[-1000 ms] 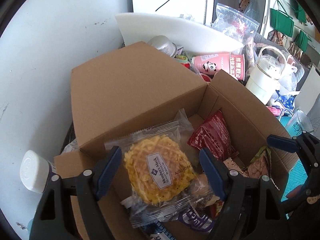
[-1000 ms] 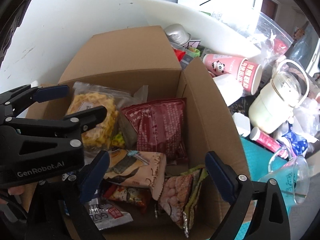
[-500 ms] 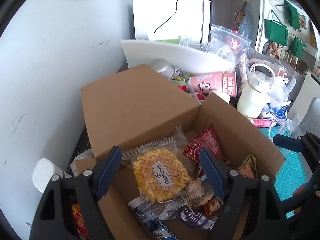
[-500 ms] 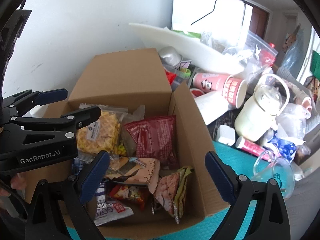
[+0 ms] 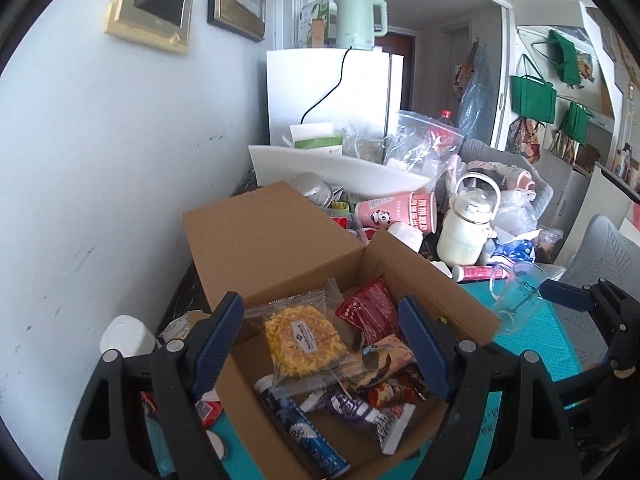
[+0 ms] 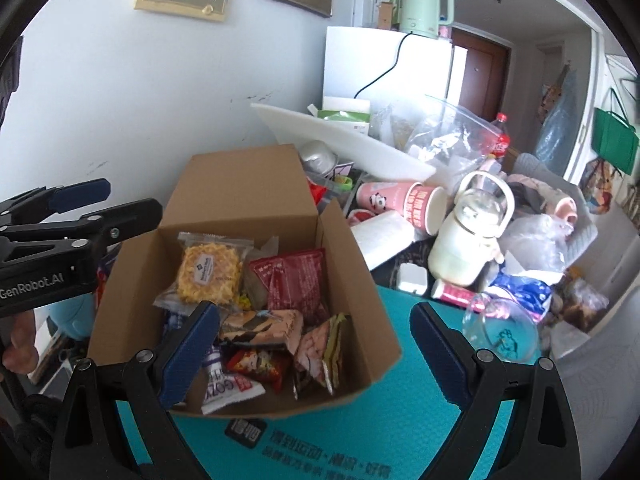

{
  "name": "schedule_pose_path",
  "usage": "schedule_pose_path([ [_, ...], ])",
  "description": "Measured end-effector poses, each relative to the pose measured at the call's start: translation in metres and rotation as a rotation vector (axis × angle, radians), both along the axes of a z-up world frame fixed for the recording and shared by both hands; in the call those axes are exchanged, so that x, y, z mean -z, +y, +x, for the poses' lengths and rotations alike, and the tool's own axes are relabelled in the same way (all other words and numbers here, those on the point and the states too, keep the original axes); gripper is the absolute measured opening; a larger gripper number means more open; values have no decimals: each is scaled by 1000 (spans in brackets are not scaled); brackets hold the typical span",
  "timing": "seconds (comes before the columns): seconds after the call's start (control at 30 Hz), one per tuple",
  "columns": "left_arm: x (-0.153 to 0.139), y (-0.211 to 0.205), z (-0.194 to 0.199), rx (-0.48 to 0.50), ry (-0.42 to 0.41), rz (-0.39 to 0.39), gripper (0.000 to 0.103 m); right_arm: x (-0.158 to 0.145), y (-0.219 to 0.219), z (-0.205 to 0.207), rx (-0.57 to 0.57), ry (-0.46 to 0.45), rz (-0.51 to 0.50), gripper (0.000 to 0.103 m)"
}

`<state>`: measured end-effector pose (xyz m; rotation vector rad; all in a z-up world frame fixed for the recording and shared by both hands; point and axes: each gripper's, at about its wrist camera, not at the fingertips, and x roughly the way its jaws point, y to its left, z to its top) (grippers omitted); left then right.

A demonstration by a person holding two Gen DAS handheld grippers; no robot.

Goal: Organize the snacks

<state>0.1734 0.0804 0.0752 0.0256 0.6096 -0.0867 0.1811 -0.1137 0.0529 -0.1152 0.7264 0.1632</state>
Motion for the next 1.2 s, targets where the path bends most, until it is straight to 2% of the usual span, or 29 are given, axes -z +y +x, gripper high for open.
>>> schedule_pose_path([
  [0.37,-21,-20,-88,49,-62,14,79,-28,-14,-81,37,-91,11,98],
  [0.6,-23,-32,-126,72,-84,13,79,-36,-21,-129,65,-133,22,98],
  [0.9,-5,-36,-155,75,-70,-2,80,-20,-25,-166,105,-118,38,98],
  [1.2,14,-35,-164,67,-38,-14,79,1,-28,-177,123,-96,57,98],
])
